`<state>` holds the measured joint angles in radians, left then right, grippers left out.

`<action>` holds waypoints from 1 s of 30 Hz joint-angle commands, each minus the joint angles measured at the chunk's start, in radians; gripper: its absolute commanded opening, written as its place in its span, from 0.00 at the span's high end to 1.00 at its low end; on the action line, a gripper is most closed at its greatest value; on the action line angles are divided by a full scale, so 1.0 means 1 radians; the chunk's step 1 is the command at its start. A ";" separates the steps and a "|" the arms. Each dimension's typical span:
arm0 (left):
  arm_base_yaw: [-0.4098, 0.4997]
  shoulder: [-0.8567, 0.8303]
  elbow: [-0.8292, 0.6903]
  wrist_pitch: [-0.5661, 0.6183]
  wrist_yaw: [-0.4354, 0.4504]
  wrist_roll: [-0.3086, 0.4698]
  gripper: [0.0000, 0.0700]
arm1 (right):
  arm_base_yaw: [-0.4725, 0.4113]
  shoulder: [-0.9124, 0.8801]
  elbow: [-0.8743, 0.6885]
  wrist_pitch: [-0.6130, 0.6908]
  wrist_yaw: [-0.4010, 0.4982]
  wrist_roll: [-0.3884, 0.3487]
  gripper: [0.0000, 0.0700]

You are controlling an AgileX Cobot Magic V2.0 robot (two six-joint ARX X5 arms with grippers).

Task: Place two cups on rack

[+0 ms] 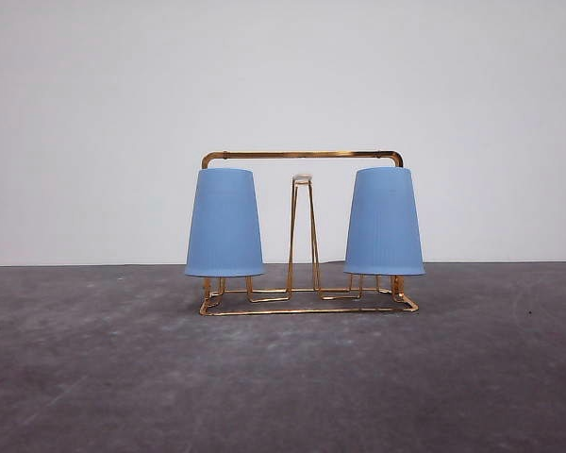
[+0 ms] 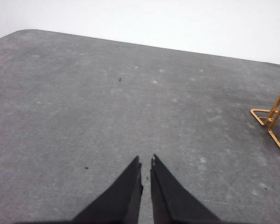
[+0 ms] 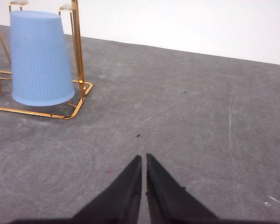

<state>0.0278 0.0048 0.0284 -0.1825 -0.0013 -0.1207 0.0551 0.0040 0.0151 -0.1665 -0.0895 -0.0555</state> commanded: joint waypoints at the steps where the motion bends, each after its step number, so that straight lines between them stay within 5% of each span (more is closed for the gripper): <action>1: 0.000 -0.002 -0.016 -0.005 -0.002 -0.001 0.98 | 0.000 0.000 -0.003 0.012 0.001 0.003 0.98; 30: 0.000 -0.002 -0.016 -0.005 -0.002 -0.001 0.98 | 0.000 0.000 -0.003 0.012 0.001 0.003 0.98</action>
